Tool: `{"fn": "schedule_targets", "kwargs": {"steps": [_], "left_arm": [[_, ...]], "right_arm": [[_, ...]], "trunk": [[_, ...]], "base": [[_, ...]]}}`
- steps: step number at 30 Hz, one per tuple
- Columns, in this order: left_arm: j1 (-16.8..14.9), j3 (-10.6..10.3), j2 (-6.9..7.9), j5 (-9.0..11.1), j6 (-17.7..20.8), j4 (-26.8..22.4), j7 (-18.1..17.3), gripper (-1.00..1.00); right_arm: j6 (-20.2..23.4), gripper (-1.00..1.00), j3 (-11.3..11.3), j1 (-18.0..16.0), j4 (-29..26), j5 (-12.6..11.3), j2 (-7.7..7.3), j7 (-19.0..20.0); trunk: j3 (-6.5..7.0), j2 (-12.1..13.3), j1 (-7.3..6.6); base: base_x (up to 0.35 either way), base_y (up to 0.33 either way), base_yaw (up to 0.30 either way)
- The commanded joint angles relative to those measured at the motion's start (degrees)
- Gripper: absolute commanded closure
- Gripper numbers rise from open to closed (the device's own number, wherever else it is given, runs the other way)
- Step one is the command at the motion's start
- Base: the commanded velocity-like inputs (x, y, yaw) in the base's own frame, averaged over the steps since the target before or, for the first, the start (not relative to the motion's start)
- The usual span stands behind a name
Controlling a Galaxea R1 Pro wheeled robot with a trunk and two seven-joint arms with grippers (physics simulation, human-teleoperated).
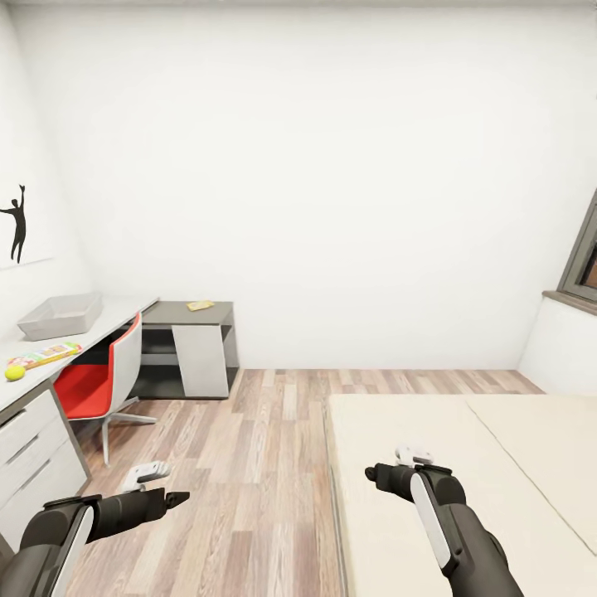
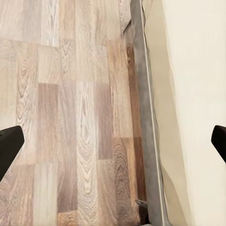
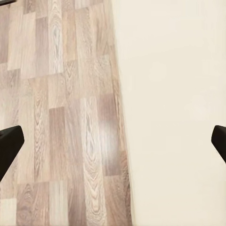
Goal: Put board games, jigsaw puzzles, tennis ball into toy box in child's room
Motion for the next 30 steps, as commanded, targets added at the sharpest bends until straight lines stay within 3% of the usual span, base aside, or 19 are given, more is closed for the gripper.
{"fn": "schedule_targets", "kwargs": {"steps": [1, 22, 30], "left_arm": [[-0.03, 0.07, -0.01, -0.05, 0.35, -0.02, -0.27, -1.00], [-0.03, 0.01, -0.01, -0.05, 0.38, -0.02, -0.23, -1.00], [-0.03, 0.01, -0.01, -0.05, 0.36, -0.02, -0.18, -1.00]], "right_arm": [[0.20, -1.00, -0.09, -0.02, -0.03, -0.60, 0.04, -0.41], [0.20, -1.00, -0.09, -0.02, 0.01, -0.60, 0.04, -0.41], [0.19, -1.00, -0.09, -0.02, 0.04, -0.60, 0.04, -0.41]], "trunk": [[-0.03, -0.04, 0.02], [-0.03, -0.04, 0.02], [-0.03, -0.04, 0.02]], "base": [[-0.006, -0.011, 0.000], [-0.020, -0.003, 0.000], [0.000, -0.189, 0.000]]}}
